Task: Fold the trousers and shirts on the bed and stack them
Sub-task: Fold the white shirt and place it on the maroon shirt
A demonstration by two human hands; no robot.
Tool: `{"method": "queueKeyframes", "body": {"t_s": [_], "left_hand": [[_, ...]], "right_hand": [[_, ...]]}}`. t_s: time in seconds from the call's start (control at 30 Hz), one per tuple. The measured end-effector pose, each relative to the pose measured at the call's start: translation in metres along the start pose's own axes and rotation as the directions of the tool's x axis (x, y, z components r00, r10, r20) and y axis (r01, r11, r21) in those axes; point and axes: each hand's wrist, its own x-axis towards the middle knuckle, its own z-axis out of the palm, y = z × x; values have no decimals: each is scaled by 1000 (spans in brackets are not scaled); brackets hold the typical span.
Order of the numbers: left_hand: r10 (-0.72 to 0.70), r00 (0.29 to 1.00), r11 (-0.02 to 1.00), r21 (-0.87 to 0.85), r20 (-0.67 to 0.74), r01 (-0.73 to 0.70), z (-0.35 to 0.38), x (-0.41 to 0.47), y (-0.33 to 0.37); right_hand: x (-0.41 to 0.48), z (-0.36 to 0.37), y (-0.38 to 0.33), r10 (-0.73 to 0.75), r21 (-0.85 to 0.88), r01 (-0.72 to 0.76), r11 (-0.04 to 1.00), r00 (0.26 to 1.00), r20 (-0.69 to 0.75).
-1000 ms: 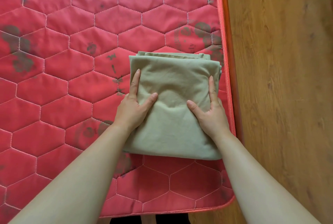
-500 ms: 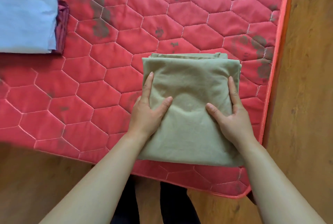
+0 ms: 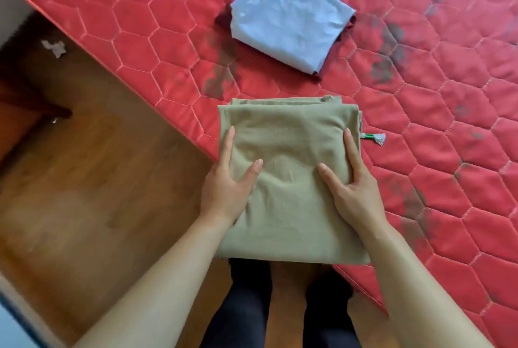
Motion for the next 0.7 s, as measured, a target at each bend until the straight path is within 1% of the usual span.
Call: {"method": "queueKeyframes", "body": {"t_s": [0.13,0.2,0.27,0.4,0.53,0.7], "left_hand": [[-57,985,998,6,-160,59,-98,33,-43],[-88,973,996,-27,-215,84,-133,50,-57],[-97,964,994,-72,-248,81,-158,72,-65],[-82,958,992,-119,-276,50,-198,134,-71],[-113,955,984,-162,-275,70,-232,212,-68],[-106,953,979,-198,-285,50,-283,321,-58]], "right_hand": [[29,92,-75,-93,-21,96,995,989,114],[49,127,-107,-135,-25,141,990,977,168],[71,153,-133,-172,-37,182,983,967,190],[126,192,-177,-225,-29,236,971,953,205],[196,227,-224,-218,-33,230,973,953,210],[294,273,-284,-258,-51,277,960,937,234]]}}
